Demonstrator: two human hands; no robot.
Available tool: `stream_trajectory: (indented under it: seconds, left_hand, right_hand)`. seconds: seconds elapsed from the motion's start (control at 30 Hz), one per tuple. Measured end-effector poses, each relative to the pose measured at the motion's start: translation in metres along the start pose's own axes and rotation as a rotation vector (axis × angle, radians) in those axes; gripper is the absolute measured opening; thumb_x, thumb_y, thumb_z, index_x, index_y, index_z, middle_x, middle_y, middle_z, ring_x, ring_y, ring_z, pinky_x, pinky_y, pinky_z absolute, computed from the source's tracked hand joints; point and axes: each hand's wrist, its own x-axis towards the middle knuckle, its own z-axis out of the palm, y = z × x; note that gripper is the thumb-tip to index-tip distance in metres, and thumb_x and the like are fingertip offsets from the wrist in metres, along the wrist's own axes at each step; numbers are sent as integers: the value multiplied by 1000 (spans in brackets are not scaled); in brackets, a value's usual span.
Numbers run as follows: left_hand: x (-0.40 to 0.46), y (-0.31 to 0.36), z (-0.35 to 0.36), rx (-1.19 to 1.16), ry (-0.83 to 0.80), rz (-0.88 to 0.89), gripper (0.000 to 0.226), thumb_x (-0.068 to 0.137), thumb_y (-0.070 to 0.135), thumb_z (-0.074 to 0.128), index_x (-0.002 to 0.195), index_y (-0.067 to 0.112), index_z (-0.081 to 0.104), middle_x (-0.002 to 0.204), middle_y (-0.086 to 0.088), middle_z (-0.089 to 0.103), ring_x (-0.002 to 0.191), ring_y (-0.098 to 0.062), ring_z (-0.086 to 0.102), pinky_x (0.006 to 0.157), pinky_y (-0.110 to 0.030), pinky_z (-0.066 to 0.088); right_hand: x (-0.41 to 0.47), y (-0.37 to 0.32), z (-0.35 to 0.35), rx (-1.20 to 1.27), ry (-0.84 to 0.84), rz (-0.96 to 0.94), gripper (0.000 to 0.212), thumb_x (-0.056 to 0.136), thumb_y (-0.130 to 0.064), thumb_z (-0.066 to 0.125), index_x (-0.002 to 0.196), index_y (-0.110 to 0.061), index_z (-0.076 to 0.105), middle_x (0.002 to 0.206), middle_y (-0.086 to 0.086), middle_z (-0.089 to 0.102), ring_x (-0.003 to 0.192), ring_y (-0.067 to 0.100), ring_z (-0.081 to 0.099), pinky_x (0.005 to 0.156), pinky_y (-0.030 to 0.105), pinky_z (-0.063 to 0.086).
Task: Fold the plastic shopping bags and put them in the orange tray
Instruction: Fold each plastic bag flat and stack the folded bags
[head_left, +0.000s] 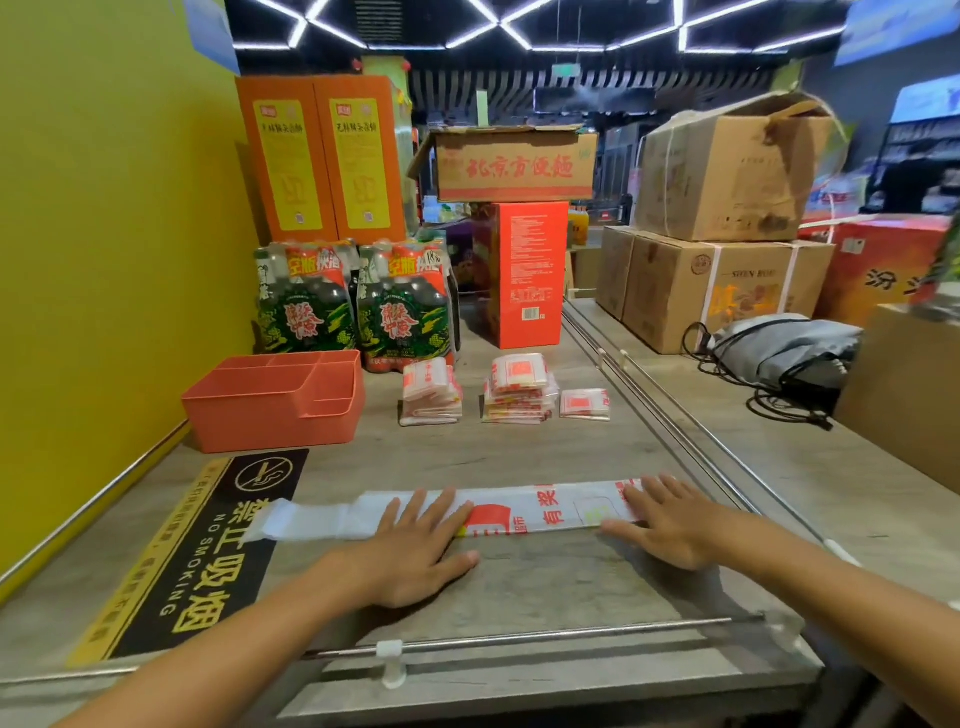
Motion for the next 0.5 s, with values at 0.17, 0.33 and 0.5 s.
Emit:
stream_trajectory:
  seconds: [0.17, 0.33, 0.5]
  left_hand:
    - [6, -5, -15, 117, 149, 106, 63, 105, 58, 23, 161, 33, 11, 169, 3, 9, 154, -22, 9, 125, -38, 12]
    - [11, -13, -24, 232, 259, 207, 47, 106, 49, 34, 146, 28, 44, 142, -3, 55, 121, -26, 57, 91, -40, 50]
    - [2, -19, -30, 169, 328, 206, 36, 107, 46, 37, 132, 28, 56, 130, 1, 61, 111, -24, 60, 84, -35, 46]
  right_hand:
    - [1, -64, -18, 112, 109, -365, 83, 90, -78, 24, 160, -37, 8, 169, -12, 2, 155, 12, -5, 126, 41, 3]
    - [22, -114, -14, 73, 167, -536, 58, 99, -58, 47, 152, -40, 31, 155, -4, 43, 136, 21, 45, 112, 39, 39]
    - [33, -127, -15, -125, 320, -486, 39, 103, -45, 47, 138, -30, 53, 131, 3, 64, 115, 27, 61, 95, 41, 51]
